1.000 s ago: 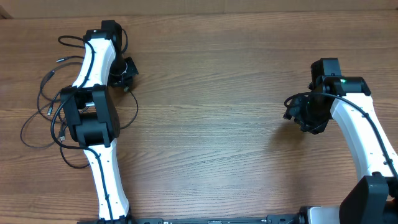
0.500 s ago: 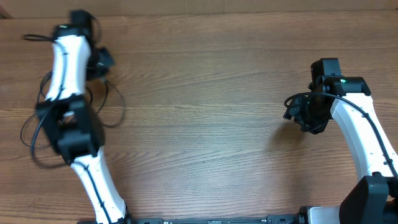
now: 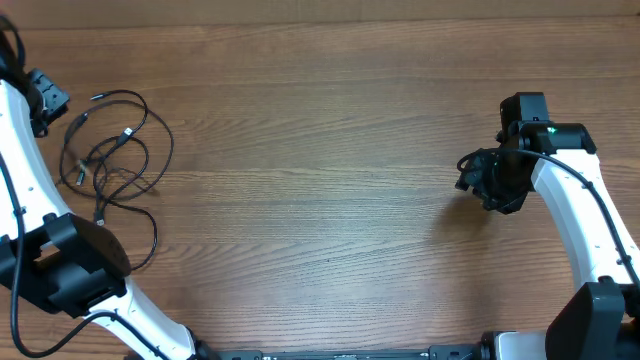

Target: Untangle cables

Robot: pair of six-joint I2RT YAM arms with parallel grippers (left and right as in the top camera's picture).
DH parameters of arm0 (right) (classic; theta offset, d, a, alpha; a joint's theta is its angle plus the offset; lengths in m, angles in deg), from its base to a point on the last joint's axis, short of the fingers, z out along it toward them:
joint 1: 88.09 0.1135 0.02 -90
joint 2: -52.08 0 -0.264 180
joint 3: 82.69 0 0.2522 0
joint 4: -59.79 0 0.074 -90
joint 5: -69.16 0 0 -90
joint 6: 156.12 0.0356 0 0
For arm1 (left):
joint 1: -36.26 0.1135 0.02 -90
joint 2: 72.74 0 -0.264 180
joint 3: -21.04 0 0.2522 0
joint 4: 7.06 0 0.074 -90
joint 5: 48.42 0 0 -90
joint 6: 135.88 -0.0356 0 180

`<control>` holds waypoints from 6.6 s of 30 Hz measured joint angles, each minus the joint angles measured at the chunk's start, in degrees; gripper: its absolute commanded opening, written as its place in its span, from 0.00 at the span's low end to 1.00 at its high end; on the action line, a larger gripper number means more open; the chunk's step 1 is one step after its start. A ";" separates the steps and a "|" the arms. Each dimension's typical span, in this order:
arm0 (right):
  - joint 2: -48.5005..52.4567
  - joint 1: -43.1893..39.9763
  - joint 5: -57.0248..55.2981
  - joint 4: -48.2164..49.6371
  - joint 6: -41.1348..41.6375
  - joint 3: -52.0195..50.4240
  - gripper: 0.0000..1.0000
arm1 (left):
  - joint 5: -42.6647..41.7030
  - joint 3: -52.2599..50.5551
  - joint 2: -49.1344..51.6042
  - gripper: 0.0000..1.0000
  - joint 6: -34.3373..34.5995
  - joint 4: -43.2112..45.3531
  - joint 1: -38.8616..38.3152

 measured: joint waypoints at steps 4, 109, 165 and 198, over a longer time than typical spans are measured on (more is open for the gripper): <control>0.00 -0.02 -0.02 0.04 0.02 0.00 0.54 | -0.24 0.00 0.00 0.43 -0.02 -0.02 0.09; -54.38 2.08 0.52 13.55 -29.24 -11.69 1.00 | -10.45 -57.94 -81.88 0.74 -13.14 -3.87 -22.34; -88.59 5.42 2.43 85.37 -41.75 -67.95 1.00 | -10.45 -58.03 -81.88 0.74 -13.14 -3.87 -22.34; -88.70 5.66 -5.60 62.05 -25.97 -68.28 1.00 | -10.45 -58.03 -81.88 0.74 -13.14 -3.87 -22.34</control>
